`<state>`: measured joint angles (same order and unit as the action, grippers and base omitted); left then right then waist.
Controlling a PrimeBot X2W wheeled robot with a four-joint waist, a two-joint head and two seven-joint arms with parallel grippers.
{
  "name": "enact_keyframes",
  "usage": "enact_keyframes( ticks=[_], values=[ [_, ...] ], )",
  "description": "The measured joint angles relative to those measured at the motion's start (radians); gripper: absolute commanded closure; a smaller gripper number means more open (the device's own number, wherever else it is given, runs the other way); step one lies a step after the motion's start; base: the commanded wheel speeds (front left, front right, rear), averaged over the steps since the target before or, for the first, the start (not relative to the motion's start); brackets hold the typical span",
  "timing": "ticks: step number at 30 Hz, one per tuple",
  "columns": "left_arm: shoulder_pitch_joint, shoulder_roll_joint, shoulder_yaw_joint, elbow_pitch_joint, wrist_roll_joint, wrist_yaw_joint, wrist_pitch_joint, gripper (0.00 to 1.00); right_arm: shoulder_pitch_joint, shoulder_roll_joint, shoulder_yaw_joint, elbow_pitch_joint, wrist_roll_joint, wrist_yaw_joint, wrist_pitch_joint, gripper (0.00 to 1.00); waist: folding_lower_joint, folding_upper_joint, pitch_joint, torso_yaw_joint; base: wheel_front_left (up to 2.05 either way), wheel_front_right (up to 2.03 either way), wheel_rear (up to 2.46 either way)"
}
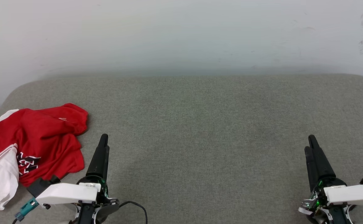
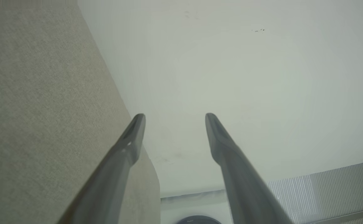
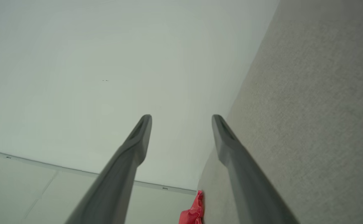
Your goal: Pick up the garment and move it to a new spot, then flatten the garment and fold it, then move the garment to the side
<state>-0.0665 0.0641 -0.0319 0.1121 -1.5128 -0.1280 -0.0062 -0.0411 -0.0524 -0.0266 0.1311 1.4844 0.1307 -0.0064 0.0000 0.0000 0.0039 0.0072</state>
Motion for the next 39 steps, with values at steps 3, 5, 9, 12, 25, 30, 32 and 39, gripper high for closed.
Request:
enact_keyframes(
  ticks=[3,5,9,12,25,30,32,39],
  values=[
    [0.000,0.004,-0.005,-0.004,0.080,0.000,-0.013,0.00,0.002,-0.001,0.000,-0.006,-0.080,0.000,-0.012,0.00,0.0000,0.0000,0.000,0.001,0.00,0.00,0.00],
    [0.000,0.004,-0.009,-0.004,0.134,0.000,-0.019,0.00,0.002,-0.003,0.001,-0.012,-0.146,0.000,-0.020,0.00,0.0000,0.0000,-0.001,0.002,0.00,0.00,0.00],
    [0.000,0.001,-0.020,-0.004,0.219,0.000,-0.035,0.00,0.003,-0.007,0.010,-0.025,-0.283,0.000,-0.034,0.00,0.0000,0.0000,-0.001,0.004,0.00,0.00,0.00],
    [0.000,0.001,-0.019,-0.004,0.284,0.000,-0.045,0.00,0.004,-0.007,0.014,-0.033,-0.381,0.000,-0.046,0.00,0.0000,0.0000,-0.002,0.005,0.00,0.00,0.00],
    [0.003,0.008,-0.018,-0.020,0.578,0.000,-0.086,0.00,0.014,-0.006,0.008,-0.064,-0.734,0.000,-0.065,0.00,0.0000,0.0000,-0.007,0.014,0.00,0.00,0.00],
    [0.008,0.018,-0.023,-0.025,0.693,0.000,-0.103,0.00,0.020,-0.006,0.009,-0.085,-0.855,0.000,-0.063,0.00,0.0000,0.0000,-0.008,0.014,0.00,0.00,0.00],
    [0.009,0.021,-0.025,-0.026,0.737,0.000,-0.108,0.00,0.021,-0.005,0.010,-0.094,-0.896,0.000,-0.058,0.00,0.0000,0.0000,-0.009,0.014,0.00,0.00,0.00],
    [0.012,0.038,-0.036,-0.023,0.886,0.000,-0.128,0.00,0.032,-0.004,0.010,-0.120,-1.025,0.000,-0.039,0.00,0.0000,0.0000,-0.010,0.015,0.00,0.00,0.00]
  ],
)
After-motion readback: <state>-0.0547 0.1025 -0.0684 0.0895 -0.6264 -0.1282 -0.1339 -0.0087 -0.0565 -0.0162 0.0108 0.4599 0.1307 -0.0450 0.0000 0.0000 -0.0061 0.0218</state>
